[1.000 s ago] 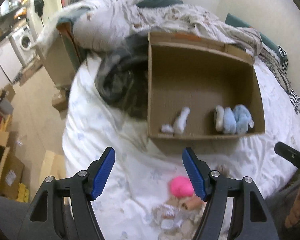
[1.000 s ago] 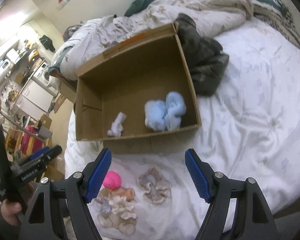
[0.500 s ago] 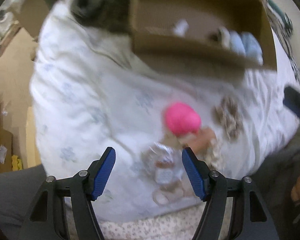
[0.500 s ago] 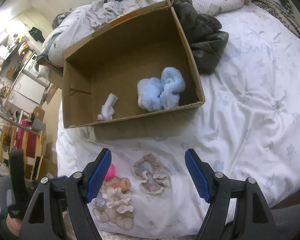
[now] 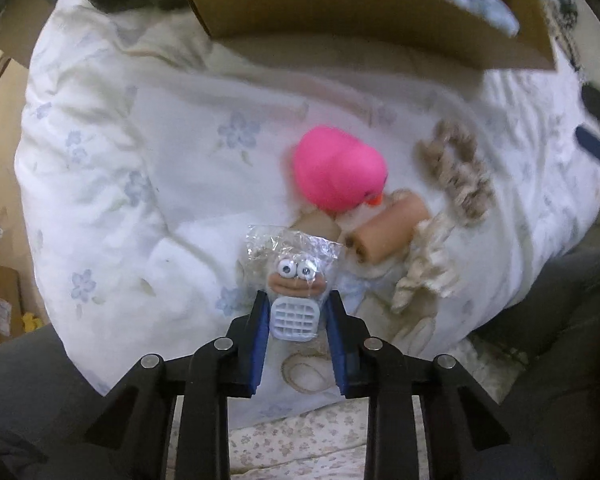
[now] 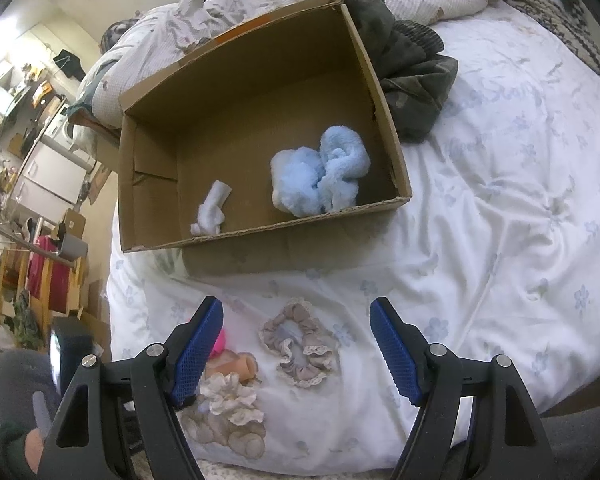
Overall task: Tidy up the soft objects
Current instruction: 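Grasp the white lace scrunchie with the right gripper while the left holds the toy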
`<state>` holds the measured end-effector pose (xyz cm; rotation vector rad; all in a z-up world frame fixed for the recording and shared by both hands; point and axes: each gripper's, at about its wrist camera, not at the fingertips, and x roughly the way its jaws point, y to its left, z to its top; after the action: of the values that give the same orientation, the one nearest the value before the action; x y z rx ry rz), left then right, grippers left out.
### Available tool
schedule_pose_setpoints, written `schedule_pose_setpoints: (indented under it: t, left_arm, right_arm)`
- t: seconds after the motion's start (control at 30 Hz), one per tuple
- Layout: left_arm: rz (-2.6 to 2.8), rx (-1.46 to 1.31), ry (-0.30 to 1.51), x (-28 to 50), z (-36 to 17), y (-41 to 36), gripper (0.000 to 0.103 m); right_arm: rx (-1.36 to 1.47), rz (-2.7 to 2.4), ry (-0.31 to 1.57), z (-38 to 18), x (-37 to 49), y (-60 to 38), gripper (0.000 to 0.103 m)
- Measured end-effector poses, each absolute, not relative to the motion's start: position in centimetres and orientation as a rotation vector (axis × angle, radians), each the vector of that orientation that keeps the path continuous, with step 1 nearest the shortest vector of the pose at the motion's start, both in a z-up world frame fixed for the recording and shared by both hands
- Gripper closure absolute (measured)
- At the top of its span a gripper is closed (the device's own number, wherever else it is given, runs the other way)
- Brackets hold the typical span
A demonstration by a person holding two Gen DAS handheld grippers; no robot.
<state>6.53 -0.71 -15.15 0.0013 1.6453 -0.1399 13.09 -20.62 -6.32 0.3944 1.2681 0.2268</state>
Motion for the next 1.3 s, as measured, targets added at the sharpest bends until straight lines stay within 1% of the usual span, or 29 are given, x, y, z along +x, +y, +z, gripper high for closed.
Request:
schedule_pose_setpoints:
  t: [0.17,0.27,0.4,0.57,0.77,0.83,0.87,0.9,0.93,0.97,1.0,1.03,1.07,1.1,1.17,1.3]
  left_arm:
    - [-0.138,-0.053,1.5,7.4,-11.5,0.2,0.079]
    - [-0.081,-0.083,1.454,8.4,-10.4,1.2,0.079]
    - [-0.038,-0.077,1.448,9.6,-10.4,2.6,0.079]
    - [-0.025,-0.065,1.433,10.2,-10.0,2.2,0.079]
    - [-0.016,-0.05,1.415,10.1,-10.0,2.0,0.079]
    - [-0.014,-0.044,1.412,10.1,-10.0,2.0,0.079]
    - [-0.013,-0.042,1.411,10.1,-10.0,2.0,0.079]
    - [-0.012,-0.042,1.411,10.1,-10.1,2.0,0.079]
    - [-0.012,-0.042,1.41,10.1,-10.1,2.0,0.079]
    - [-0.012,-0.043,1.41,10.1,-10.1,2.0,0.079]
    - [-0.012,-0.042,1.409,10.1,-10.1,2.0,0.079]
    - [-0.011,-0.04,1.409,10.1,-10.1,2.0,0.079]
    - [-0.01,-0.038,1.408,10.1,-10.1,1.9,0.079]
    - [-0.009,-0.039,1.408,10.1,-10.1,1.9,0.079]
    - [-0.007,-0.041,1.405,10.0,-10.1,2.0,0.079]
    - [-0.002,-0.046,1.385,9.9,-9.7,2.1,0.079]
  right_arm:
    - [0.397,0.235,1.282,-6.5,13.0,-20.4,0.023]
    - [0.39,0.264,1.301,-6.8,13.0,-19.8,0.023]
    - [0.419,0.397,1.406,-8.2,12.7,-17.8,0.023]
    - [0.373,0.511,1.56,-10.8,11.5,-14.2,0.023]
    - [0.304,0.553,1.665,-13.4,10.5,-10.8,0.023]
    - [0.289,0.564,1.679,-14.0,10.3,-10.1,0.027]
    - [0.277,0.572,1.684,-14.2,10.3,-9.7,0.034]
    - [0.262,0.579,1.688,-14.3,10.2,-9.3,0.045]
    - [0.245,0.586,1.69,-14.5,10.2,-9.0,0.051]
    - [0.237,0.586,1.691,-14.5,10.3,-8.9,0.061]
    - [0.232,0.583,1.689,-14.5,10.4,-8.9,0.069]
    - [0.227,0.583,1.68,-14.4,10.4,-9.0,0.071]
    - [0.222,0.581,1.67,-14.1,10.5,-9.0,0.079]
    - [0.221,0.58,1.658,-13.9,10.6,-9.2,0.083]
    - [0.227,0.584,1.634,-13.2,10.8,-9.9,0.085]
    - [0.264,0.598,1.544,-11.0,10.8,-11.1,0.086]
